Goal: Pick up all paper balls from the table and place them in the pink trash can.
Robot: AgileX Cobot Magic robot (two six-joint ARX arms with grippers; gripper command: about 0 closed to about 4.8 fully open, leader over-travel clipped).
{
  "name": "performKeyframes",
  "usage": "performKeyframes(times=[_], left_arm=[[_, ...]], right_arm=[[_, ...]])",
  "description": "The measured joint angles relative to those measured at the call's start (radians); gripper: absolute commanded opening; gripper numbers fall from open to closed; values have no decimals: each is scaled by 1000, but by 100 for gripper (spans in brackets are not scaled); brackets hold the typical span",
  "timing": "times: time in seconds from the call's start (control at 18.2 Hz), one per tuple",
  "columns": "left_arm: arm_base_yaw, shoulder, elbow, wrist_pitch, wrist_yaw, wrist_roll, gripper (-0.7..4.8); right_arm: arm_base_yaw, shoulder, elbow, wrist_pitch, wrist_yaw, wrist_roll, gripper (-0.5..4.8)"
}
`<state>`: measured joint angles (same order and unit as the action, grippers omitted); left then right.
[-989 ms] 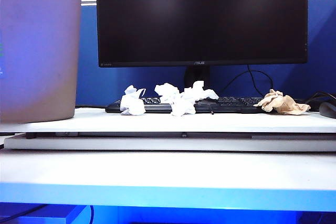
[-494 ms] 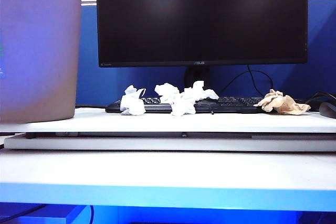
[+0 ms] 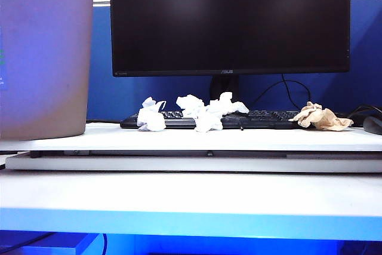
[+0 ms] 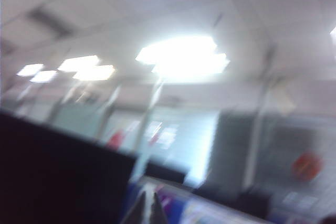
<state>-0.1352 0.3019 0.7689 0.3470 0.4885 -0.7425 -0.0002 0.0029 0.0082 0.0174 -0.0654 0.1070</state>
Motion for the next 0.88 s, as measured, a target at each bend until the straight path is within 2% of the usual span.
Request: performKeyframes(times=[0.16, 0.33, 0.44, 0.49, 0.55, 0.71, 0.88], left_arm=[[0, 217, 231, -19, 33, 154, -6], [0, 519, 516, -2, 200, 255, -6], [-2, 753, 731, -105, 337, 264, -6], [-12, 840, 812, -152, 373, 274, -6], [-43, 943, 919, -262, 409, 296, -6], [-116, 1199, 1197, -503, 404, 400, -6], [-159, 1368, 1336, -613, 319, 421, -6]], right_arm=[[0, 0, 0, 0, -6, 0, -4], [0, 0, 0, 0, -13, 17, -4], [0, 0, 0, 0, -16, 24, -4], [0, 0, 0, 0, -17, 24, -4], [0, 0, 0, 0, -16, 24, -4], [0, 0, 0, 0, -22, 25, -4], [0, 0, 0, 0, -44, 26, -4]])
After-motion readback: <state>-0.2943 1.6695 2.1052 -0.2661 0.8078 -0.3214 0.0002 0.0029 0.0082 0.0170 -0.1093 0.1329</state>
